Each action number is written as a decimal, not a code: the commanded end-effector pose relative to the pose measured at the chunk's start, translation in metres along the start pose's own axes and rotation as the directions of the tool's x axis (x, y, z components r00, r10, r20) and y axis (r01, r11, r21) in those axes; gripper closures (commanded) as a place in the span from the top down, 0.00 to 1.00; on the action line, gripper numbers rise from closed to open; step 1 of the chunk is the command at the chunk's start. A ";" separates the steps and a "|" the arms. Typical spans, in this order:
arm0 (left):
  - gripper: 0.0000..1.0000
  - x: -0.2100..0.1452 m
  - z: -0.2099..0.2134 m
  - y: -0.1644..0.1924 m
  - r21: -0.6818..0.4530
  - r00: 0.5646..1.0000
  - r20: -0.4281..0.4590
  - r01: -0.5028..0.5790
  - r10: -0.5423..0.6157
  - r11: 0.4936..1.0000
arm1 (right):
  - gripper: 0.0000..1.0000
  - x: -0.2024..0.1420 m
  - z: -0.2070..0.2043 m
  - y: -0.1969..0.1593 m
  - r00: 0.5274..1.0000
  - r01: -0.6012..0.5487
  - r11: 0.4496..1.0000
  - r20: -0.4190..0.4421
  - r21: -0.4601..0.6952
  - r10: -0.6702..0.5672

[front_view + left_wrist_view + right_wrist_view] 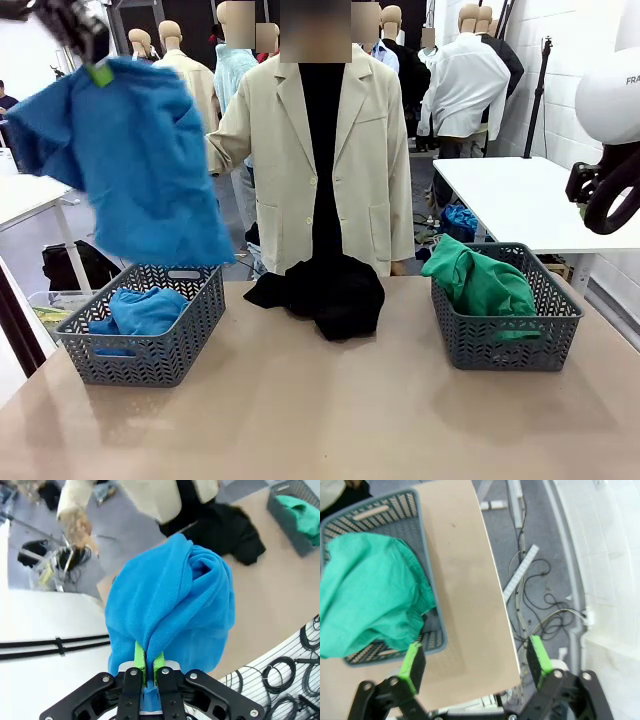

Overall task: Sort the tops and bottoms.
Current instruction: Sort the clothes according to human instructions, then lift clothes from the center of the table with your right hand.

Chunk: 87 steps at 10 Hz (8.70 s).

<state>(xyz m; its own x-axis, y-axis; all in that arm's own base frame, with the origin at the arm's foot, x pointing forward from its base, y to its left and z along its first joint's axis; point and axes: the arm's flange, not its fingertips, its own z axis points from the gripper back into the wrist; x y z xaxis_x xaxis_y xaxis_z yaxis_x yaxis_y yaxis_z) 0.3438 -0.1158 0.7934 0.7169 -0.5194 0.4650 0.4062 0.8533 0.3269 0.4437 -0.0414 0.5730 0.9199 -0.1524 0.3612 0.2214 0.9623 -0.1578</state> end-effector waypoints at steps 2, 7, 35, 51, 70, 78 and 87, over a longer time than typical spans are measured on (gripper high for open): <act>0.00 -0.067 -0.033 0.022 -0.023 0.975 -0.002 -0.220 0.220 0.975 | 1.00 0.002 -0.001 0.001 1.000 0.000 1.000 0.010 0.016 0.000; 0.00 -0.092 -0.074 0.026 -0.071 0.966 -0.070 -0.255 0.251 0.964 | 1.00 0.002 -0.001 0.001 1.000 0.000 1.000 0.010 0.016 0.000; 1.00 -0.099 -0.137 0.055 -0.234 0.975 -0.134 -0.205 0.177 0.950 | 1.00 0.002 -0.001 0.001 1.000 0.000 1.000 0.010 0.016 0.000; 1.00 -0.144 -0.062 0.124 -0.025 0.973 -0.040 -0.230 0.229 0.973 | 1.00 0.069 0.039 0.321 0.554 -0.832 0.492 0.345 0.256 0.758; 1.00 -0.144 -0.062 0.124 -0.025 0.973 -0.040 -0.230 0.229 0.973 | 1.00 0.023 -0.163 0.416 0.581 -0.752 0.497 0.080 0.433 0.810; 1.00 -0.144 -0.062 0.124 -0.025 0.973 -0.040 -0.230 0.229 0.973 | 0.89 0.005 -0.217 0.460 0.553 -0.773 0.483 0.064 0.411 0.831; 1.00 -0.144 -0.062 0.124 -0.025 0.973 -0.040 -0.230 0.229 0.973 | 0.00 0.010 -0.170 0.460 0.527 -0.804 0.474 0.061 0.359 0.847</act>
<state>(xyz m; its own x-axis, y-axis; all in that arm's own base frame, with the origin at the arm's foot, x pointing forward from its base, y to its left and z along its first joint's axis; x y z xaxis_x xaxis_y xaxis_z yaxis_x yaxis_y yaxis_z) 0.3267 0.0664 0.7139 0.8077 -0.3140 0.4990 0.2486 0.9488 0.1948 0.6139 0.3596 0.3342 0.6459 0.7516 0.1342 -0.7581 0.6522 -0.0041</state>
